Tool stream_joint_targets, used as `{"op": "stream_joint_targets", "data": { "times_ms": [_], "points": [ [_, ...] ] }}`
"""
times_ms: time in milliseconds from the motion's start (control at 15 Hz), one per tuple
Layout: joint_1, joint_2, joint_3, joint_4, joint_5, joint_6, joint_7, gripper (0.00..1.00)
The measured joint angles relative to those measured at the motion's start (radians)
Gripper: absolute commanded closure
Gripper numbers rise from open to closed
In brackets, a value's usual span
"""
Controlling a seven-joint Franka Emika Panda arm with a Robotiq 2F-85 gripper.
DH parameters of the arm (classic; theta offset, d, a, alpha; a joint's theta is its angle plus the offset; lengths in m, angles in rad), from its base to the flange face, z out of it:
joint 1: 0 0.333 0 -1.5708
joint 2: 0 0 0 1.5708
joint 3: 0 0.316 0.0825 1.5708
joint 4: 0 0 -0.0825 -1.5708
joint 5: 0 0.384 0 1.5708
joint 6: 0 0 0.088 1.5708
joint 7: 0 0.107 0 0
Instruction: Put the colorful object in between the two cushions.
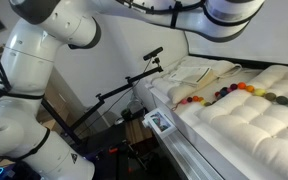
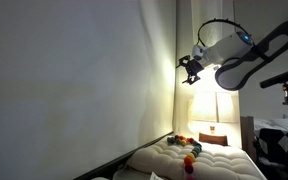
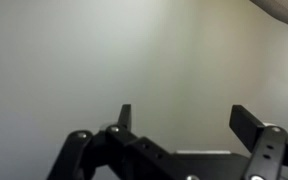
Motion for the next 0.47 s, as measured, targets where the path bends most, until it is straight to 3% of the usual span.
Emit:
{"op": "stream_joint_targets", "data": {
  "times_ms": [467],
  "points": [
    [-0.007,0.004,0.000,0.000,0.000,0.000,0.000,0.00]
  ]
}}
